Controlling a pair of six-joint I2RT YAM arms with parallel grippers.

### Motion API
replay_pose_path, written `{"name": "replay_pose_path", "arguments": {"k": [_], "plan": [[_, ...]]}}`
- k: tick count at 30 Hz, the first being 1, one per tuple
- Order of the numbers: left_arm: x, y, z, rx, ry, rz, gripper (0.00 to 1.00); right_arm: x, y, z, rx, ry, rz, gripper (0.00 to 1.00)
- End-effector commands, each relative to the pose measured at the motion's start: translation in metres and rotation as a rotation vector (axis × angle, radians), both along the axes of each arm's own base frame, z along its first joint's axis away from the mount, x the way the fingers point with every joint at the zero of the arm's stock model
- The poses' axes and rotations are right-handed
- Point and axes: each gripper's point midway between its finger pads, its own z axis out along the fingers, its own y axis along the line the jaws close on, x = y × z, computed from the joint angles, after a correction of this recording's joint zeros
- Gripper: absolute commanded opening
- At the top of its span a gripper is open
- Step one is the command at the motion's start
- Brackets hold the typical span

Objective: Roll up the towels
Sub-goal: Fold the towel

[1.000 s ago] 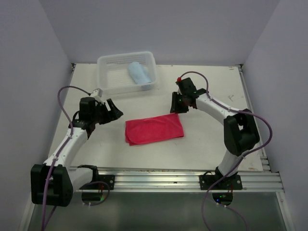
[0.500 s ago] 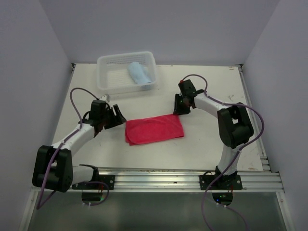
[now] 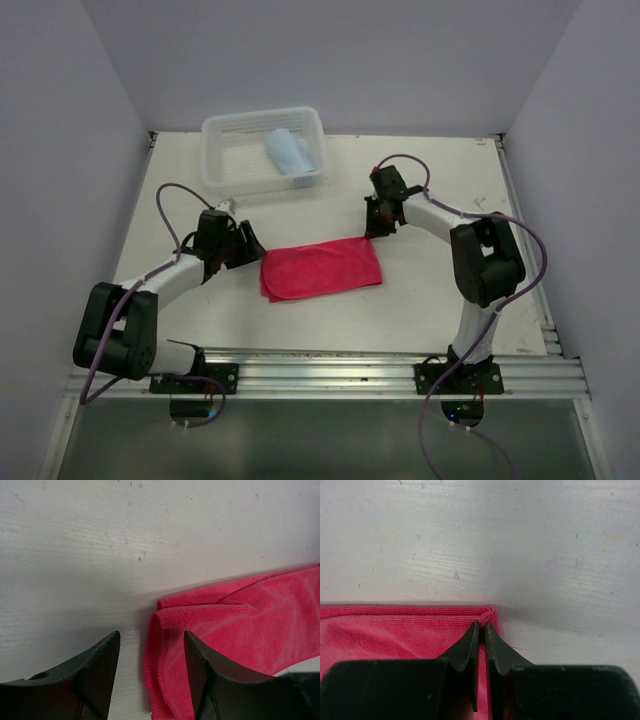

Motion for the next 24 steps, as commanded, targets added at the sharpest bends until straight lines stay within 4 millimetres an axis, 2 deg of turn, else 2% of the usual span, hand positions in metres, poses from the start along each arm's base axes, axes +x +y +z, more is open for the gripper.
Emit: {"name": "replay_pose_path", "arguments": {"k": [1, 7, 21, 24], "plan": [[0.012, -0.009, 0.008, -0.045, -0.066, -0.001, 0.57, 0.014, -0.001, 0.007, 0.013, -0.040, -0.006, 0.07], [0.013, -0.018, 0.013, -0.094, -0.086, -0.013, 0.49, 0.014, -0.003, 0.001, 0.012, -0.027, -0.009, 0.00], [0.008, -0.029, 0.003, -0.129, -0.063, -0.041, 0.38, 0.015, -0.004, -0.003, 0.017, -0.022, -0.011, 0.00], [0.008, -0.031, 0.004, -0.140, -0.068, -0.044, 0.27, 0.015, -0.004, -0.004, 0.019, -0.019, -0.010, 0.00]]}}
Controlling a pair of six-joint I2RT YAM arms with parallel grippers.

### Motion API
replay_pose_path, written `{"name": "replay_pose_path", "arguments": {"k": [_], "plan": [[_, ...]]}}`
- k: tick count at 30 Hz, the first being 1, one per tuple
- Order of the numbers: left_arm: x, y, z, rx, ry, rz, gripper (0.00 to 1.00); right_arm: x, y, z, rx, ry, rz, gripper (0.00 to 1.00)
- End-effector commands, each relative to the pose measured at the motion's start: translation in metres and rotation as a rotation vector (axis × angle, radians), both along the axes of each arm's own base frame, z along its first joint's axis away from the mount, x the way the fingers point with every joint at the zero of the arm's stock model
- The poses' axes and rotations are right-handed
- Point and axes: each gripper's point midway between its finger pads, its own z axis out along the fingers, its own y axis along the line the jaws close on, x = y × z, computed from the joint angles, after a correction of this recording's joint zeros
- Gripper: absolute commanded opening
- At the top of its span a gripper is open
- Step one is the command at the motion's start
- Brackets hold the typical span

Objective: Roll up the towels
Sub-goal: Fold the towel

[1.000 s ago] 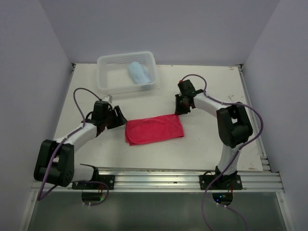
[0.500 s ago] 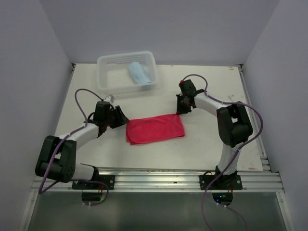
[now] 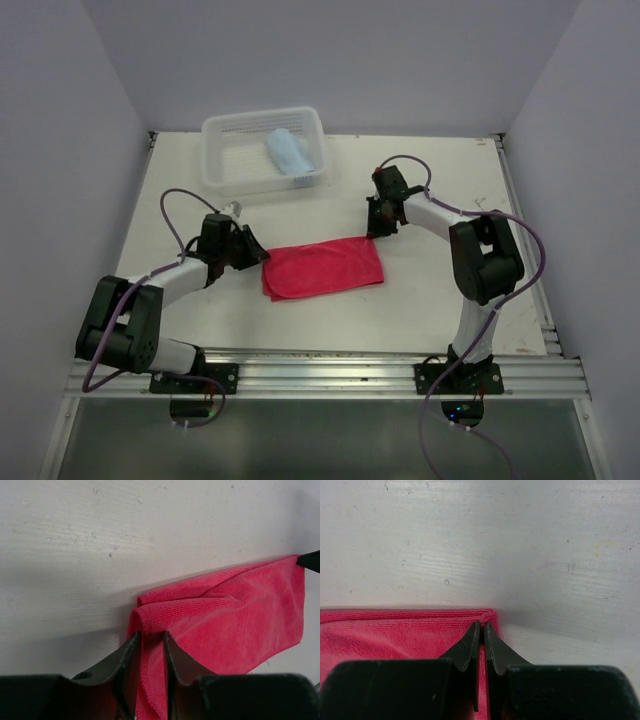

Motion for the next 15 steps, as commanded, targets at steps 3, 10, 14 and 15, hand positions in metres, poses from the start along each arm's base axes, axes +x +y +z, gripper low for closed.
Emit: {"name": "replay_pose_path", "arguments": {"k": [3, 10, 14, 15], "plan": [[0.0095, -0.0107, 0.0118, -0.046, -0.066, -0.017, 0.24, 0.0102, 0.0026, 0.0013, 0.018, -0.025, 0.007, 0.00], [0.0082, -0.0061, 0.0122, -0.018, -0.065, -0.008, 0.11, 0.0108, -0.0009, -0.0015, 0.002, -0.025, 0.003, 0.00], [0.0071, -0.0026, 0.0122, 0.001, -0.066, -0.002, 0.09, 0.0127, -0.0033, -0.0007, -0.003, -0.027, -0.002, 0.00], [0.0065, -0.0019, 0.0121, 0.005, -0.065, -0.001, 0.08, 0.0129, -0.0038, -0.0008, -0.006, -0.028, -0.003, 0.00]]}}
